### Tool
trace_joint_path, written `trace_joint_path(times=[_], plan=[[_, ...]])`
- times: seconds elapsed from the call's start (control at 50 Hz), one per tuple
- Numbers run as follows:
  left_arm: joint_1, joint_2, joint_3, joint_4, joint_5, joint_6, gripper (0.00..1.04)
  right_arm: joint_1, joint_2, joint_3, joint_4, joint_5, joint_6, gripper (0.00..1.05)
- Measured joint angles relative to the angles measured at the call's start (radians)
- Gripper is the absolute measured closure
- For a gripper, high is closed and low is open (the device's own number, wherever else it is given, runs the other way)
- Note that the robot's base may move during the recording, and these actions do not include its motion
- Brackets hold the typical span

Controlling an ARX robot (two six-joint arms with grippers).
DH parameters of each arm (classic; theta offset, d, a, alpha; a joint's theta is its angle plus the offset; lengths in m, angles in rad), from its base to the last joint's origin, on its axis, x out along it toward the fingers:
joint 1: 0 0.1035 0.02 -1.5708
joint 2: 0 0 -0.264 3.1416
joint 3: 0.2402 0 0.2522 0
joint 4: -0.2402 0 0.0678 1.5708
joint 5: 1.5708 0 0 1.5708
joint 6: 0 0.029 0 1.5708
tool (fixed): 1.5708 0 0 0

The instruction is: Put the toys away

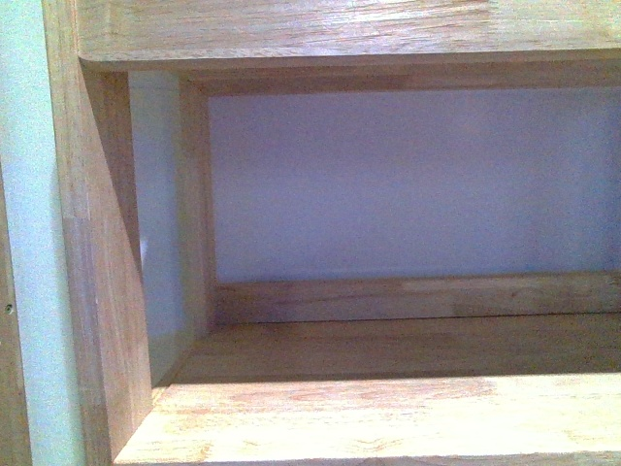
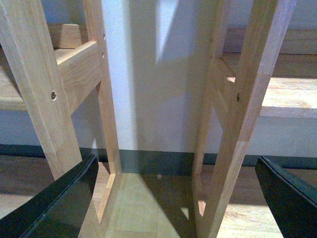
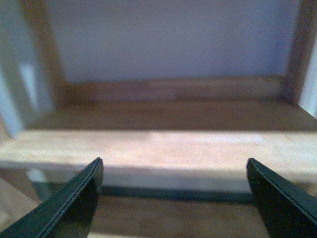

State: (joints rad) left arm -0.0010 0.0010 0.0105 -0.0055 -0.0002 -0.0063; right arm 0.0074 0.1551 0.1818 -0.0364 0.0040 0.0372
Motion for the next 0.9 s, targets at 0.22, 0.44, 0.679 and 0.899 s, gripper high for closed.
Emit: trace_joint_path(times=[0.22, 0.44, 0.679, 0.899], plan=[[0.000, 0.000, 0.000, 0.000, 0.000, 0.000, 0.06, -0.004, -0.035, -0.040, 0.008, -0.004, -0.021, 0.64], [0.000, 0.000, 0.000, 0.000, 0.000, 0.000, 0.06, -0.005, -0.063, -0.081, 0.017, -0.005, -0.028, 0.95], [0.000, 0.000, 0.000, 0.000, 0.000, 0.000, 0.06, -0.005, -0.085, -0.108, 0.024, -0.005, -0.032, 1.01], [0.000, 0.000, 0.000, 0.000, 0.000, 0.000, 0.06, -0.005, -0.104, -0.131, 0.028, -0.004, -0.032, 1.01]])
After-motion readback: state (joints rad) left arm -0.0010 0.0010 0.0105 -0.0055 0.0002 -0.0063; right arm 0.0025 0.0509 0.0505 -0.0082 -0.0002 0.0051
